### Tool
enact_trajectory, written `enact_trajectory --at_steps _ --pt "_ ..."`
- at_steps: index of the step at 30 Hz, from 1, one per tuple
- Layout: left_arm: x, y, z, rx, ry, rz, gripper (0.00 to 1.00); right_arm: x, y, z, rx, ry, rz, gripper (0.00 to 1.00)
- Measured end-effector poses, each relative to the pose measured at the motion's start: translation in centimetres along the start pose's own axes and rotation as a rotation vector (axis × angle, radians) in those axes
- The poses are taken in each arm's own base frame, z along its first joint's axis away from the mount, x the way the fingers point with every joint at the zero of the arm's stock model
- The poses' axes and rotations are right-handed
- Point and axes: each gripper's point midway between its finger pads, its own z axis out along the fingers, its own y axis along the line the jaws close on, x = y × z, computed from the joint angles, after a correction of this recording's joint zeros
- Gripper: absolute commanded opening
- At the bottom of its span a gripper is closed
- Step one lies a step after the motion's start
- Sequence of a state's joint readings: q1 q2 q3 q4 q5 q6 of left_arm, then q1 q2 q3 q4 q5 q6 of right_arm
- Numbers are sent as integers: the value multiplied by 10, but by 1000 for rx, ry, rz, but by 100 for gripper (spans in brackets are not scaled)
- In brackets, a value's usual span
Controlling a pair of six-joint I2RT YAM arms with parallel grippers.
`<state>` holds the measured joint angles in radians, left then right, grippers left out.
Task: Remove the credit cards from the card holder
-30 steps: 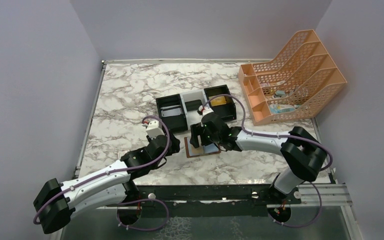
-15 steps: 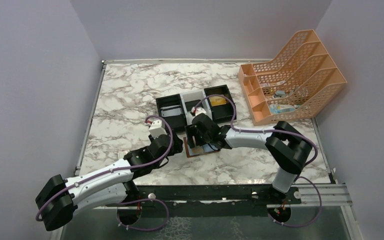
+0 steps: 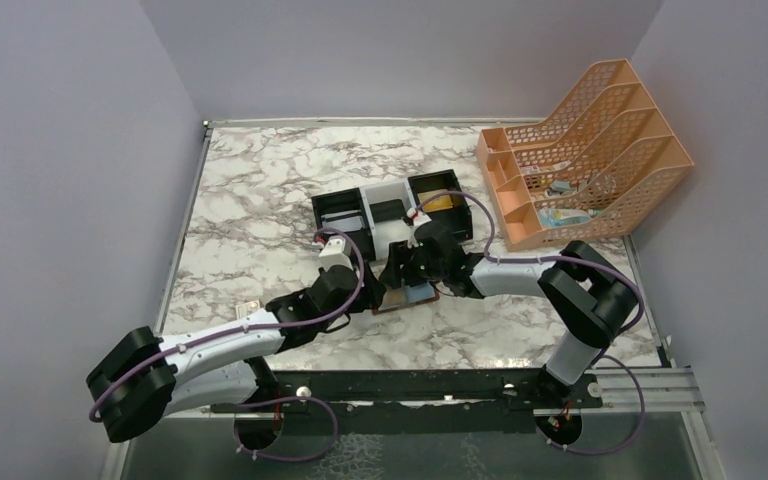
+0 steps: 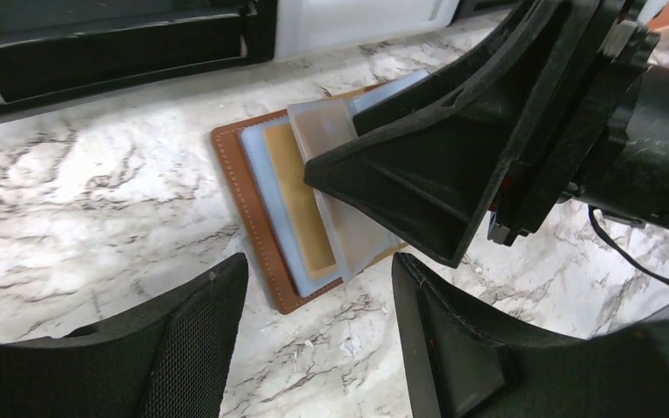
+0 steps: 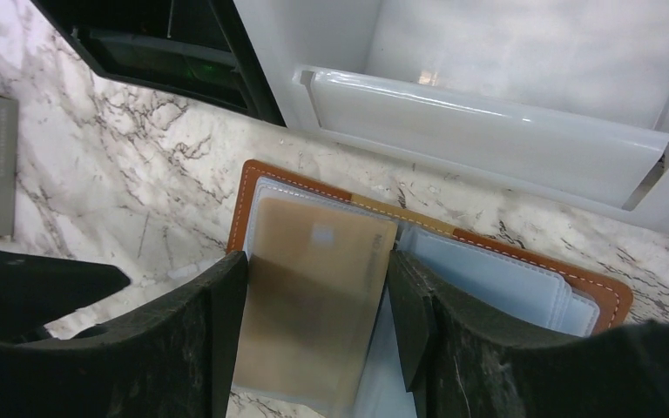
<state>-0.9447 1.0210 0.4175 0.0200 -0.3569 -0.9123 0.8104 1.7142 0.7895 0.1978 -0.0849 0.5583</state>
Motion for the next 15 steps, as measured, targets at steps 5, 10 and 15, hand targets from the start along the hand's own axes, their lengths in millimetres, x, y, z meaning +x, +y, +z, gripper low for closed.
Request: enact_trajectory --at_steps 5,10,15 --pt "14 -11 12 52 48 3 64 0 2 -1 -49 -1 24 58" --pt "33 -18 26 96 103 -19 60 1 3 -2 -64 0 26 58" --pt "45 -19 37 101 133 -35 50 1 4 -2 -70 3 26 58"
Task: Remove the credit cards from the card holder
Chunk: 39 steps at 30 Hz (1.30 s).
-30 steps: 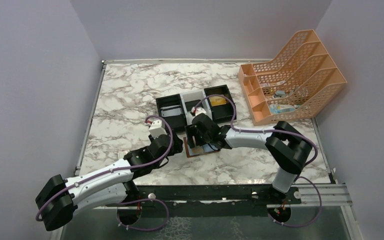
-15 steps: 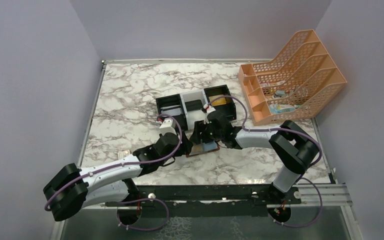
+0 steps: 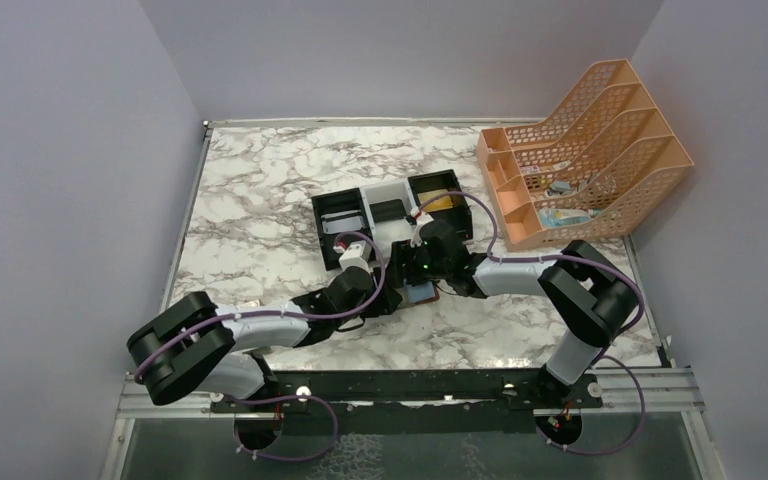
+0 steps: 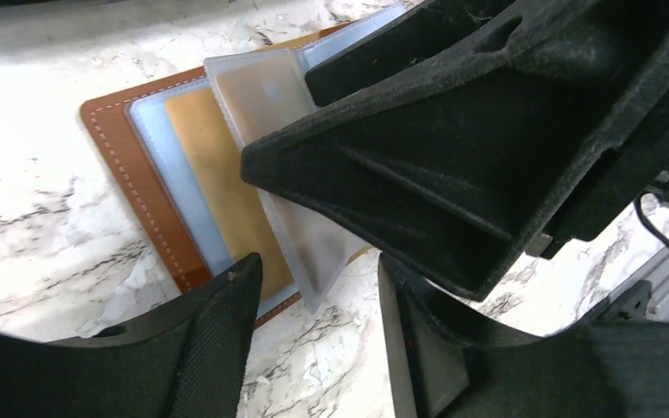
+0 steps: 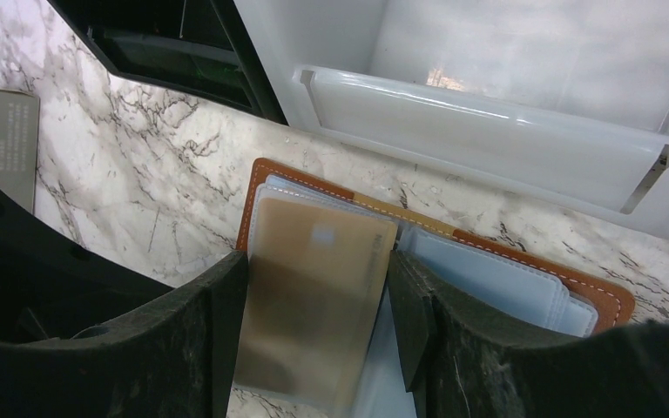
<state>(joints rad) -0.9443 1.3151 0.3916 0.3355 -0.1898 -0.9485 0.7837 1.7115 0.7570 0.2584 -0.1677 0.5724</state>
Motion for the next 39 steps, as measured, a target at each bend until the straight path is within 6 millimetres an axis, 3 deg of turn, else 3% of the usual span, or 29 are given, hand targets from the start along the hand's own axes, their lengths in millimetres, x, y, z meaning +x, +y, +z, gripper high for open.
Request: enact_trajectory --at_steps 7,11,14,19,26,33,39 --pt "3 -4 10 20 -1 -35 32 1 1 0 -9 3 4 58" --pt "4 -5 13 21 -2 -49 11 2 2 -3 -16 3 3 64" --pt "3 -6 14 26 -6 -62 4 3 2 -10 -18 5 5 70" --pt "-1 -11 12 48 -22 -69 3 -3 9 -34 -26 -18 -1 77" --pt "0 -1 2 -25 16 -8 1 -30 11 -77 26 -143 -11 82" --pt "0 7 -14 -108 71 103 3 -39 -16 -105 130 -235 17 82" --pt "3 6 -20 -152 124 175 13 -36 -39 -109 194 -250 47 82"
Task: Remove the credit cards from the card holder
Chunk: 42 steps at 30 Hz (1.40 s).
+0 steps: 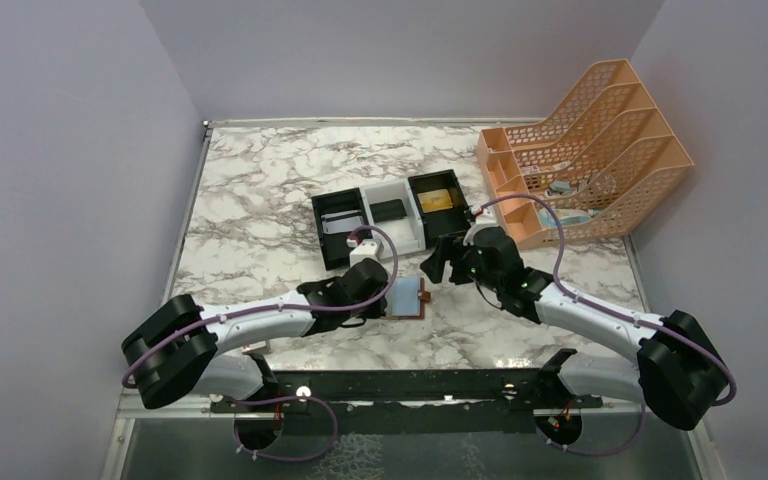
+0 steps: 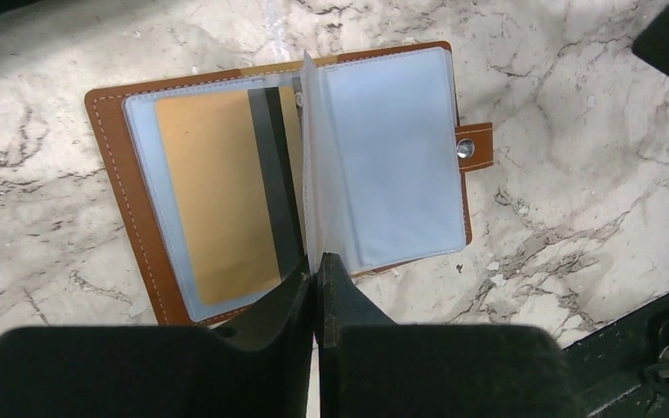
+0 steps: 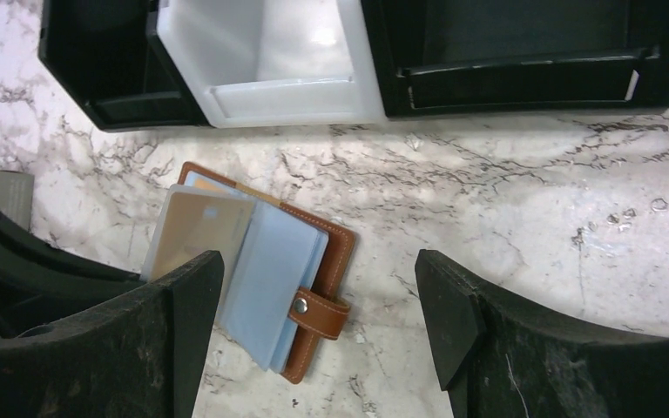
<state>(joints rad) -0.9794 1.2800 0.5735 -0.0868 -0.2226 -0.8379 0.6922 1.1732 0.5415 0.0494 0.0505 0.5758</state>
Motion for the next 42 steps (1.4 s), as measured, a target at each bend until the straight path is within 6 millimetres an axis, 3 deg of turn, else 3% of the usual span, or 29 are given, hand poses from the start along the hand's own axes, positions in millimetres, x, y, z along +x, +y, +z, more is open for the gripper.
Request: enact_trajectory --at_steps 5,10,18,23,27,32,37,42 --pt "5 -18 4 -8 29 59 40 5 -10 2 25 12 9 82" --pt "7 -43 15 14 40 94 54 10 -16 3 34 23 18 82" --pt "18 -57 31 22 61 123 55 10 -20 3 37 25 26 80" --pt "9 -62 21 36 25 118 57 13 -11 2 -20 42 14 59" --pt "-15 -62 -3 60 -72 89 59 16 6 1 -125 72 -7 47" --pt "-30 -50 -19 52 -154 65 59 31 25 3 -253 145 -32 36" --pt "-22 -27 -11 -2 -144 62 59 51 35 12 -337 249 -44 28" --pt "-18 -20 3 -22 -126 54 56 70 36 23 -370 330 -35 24"
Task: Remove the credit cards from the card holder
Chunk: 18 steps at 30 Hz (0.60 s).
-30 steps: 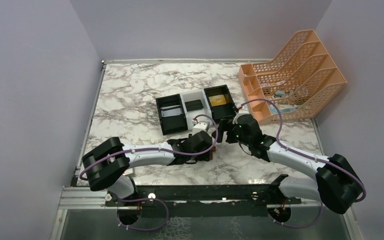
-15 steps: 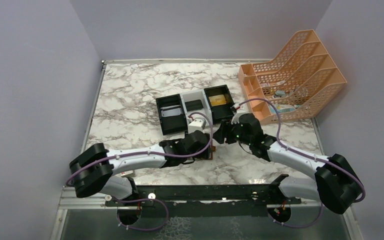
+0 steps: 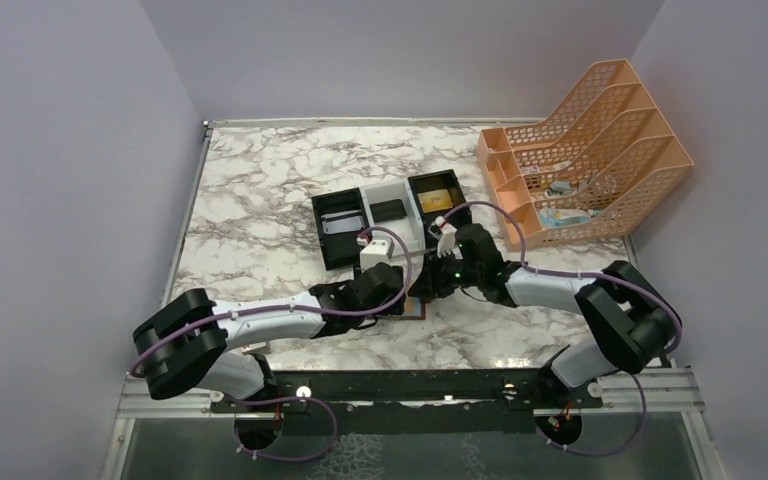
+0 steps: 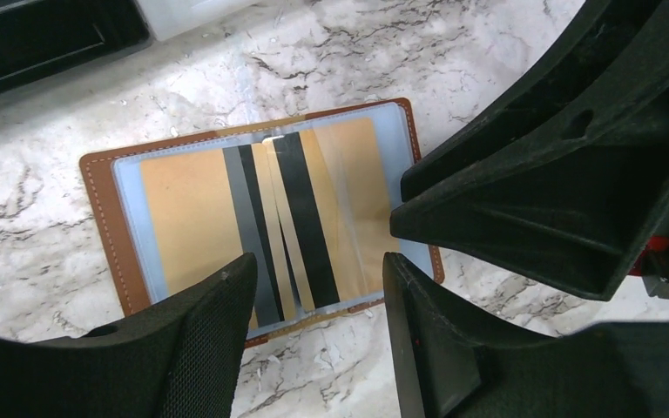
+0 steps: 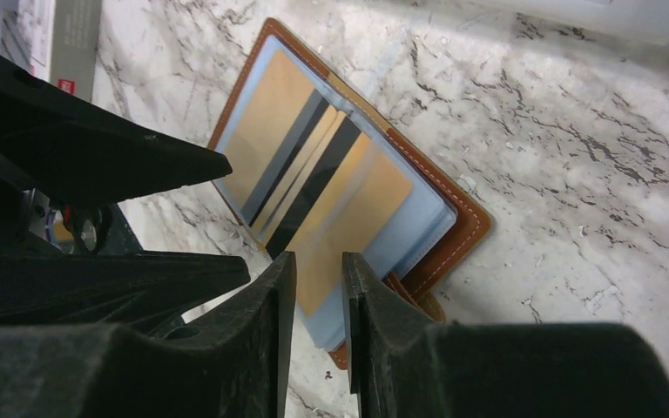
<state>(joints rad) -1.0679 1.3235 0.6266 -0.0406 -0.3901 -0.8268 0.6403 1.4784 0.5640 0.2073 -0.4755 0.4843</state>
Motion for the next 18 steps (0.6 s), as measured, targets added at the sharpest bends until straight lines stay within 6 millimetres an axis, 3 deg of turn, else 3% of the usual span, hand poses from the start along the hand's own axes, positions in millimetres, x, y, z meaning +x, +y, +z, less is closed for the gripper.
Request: enact_trajectory --at_steps 5,18 --pt "12 2 13 -8 36 6 51 12 -16 10 44 36 27 23" --pt "24 -2 36 -13 68 13 41 0 -38 12 167 -10 12 23"
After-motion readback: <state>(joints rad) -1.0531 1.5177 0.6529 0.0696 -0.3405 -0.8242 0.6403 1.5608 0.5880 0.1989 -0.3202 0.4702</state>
